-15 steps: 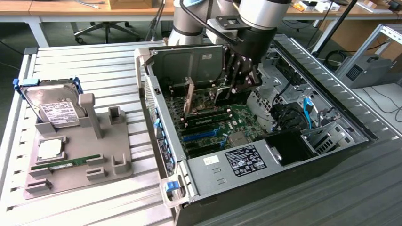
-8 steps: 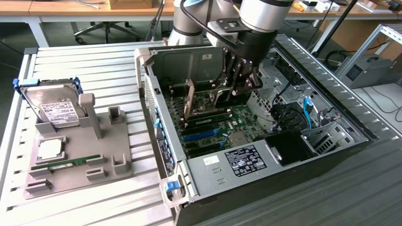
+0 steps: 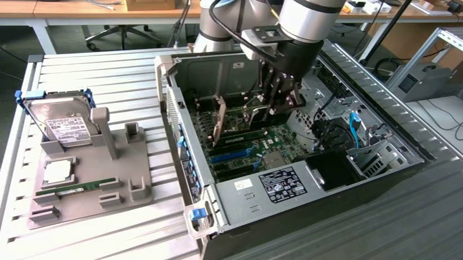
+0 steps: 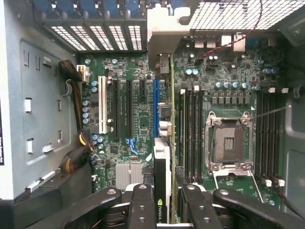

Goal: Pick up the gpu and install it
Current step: 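Insert the gpu into the slot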

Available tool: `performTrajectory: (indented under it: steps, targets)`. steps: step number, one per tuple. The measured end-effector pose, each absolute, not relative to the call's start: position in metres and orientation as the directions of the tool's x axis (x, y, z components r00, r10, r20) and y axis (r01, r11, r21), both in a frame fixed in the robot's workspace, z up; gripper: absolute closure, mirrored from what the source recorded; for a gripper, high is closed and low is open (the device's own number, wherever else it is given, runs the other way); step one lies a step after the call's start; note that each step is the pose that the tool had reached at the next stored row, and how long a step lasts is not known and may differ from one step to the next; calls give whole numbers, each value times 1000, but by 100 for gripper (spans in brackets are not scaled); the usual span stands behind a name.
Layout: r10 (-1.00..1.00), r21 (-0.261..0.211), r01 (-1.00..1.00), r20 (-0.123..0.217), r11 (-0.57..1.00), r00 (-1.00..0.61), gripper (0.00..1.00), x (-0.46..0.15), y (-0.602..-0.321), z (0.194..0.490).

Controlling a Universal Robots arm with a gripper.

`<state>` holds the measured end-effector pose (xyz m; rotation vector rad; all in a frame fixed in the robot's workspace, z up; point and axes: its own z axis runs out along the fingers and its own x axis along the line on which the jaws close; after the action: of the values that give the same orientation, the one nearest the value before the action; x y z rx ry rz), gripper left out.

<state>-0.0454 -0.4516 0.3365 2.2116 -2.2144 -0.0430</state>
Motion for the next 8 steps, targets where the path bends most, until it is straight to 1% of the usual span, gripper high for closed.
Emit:
performTrajectory:
  steps: [8]
  targets:
    - [-1000, 21, -1000, -14, 1, -1, 73, -49, -454, 323]
